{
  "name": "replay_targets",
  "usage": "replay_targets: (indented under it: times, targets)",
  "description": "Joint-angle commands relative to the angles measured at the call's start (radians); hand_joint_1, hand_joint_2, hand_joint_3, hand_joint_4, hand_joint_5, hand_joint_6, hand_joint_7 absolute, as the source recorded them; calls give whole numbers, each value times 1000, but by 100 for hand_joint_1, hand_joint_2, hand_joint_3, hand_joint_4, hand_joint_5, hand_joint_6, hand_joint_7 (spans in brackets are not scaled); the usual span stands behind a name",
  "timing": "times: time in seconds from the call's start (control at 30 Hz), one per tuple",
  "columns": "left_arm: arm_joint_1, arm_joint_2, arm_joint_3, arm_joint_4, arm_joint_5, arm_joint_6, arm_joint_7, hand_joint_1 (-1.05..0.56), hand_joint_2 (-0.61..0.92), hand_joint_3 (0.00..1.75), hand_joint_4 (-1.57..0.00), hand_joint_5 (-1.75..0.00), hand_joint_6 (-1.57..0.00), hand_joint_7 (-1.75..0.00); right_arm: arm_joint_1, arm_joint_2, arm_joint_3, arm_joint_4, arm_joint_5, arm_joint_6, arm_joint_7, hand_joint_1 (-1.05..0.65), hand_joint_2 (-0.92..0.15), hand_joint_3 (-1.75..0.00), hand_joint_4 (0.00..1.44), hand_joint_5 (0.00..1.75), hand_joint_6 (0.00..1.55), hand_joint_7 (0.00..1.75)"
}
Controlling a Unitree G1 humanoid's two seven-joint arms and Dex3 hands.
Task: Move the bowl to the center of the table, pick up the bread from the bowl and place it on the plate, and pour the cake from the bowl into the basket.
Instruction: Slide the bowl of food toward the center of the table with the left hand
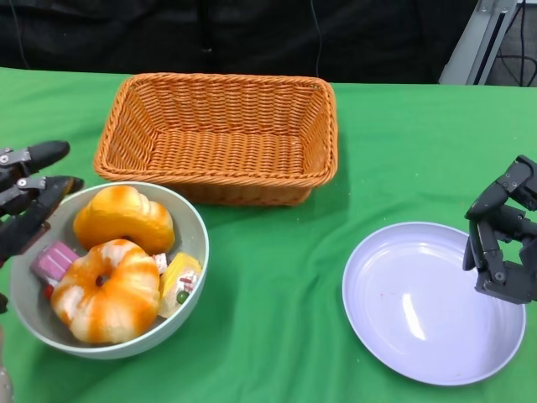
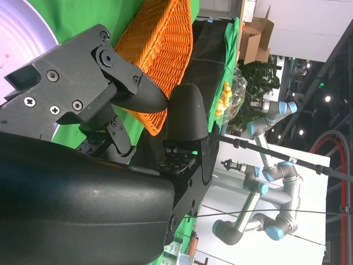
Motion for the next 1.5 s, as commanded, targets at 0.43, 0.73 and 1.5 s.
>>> replay_targets:
  times: [0.43,0.73,1.5]
  targets:
    - [-13,194,-133,39,330,220,202,-67,92,33,-45,0,-52,0,2,-4,-9,-3,0,-12,-5,-22,-51,-118,86,175,61,164]
    - [-38,254,-197,46,393,388,211,-67,92,40,-30,0,-35,0,-1,-4,-10,1,-2,-23,-8,-22,-51,-117,87,175,61,162]
    - [-68,324,-307,-74,386,815,-108,-70,92,51,-17,-2,-19,-2,-4,-4,-9,6,2,-39,-5,-22,-51,-117,89,175,62,161]
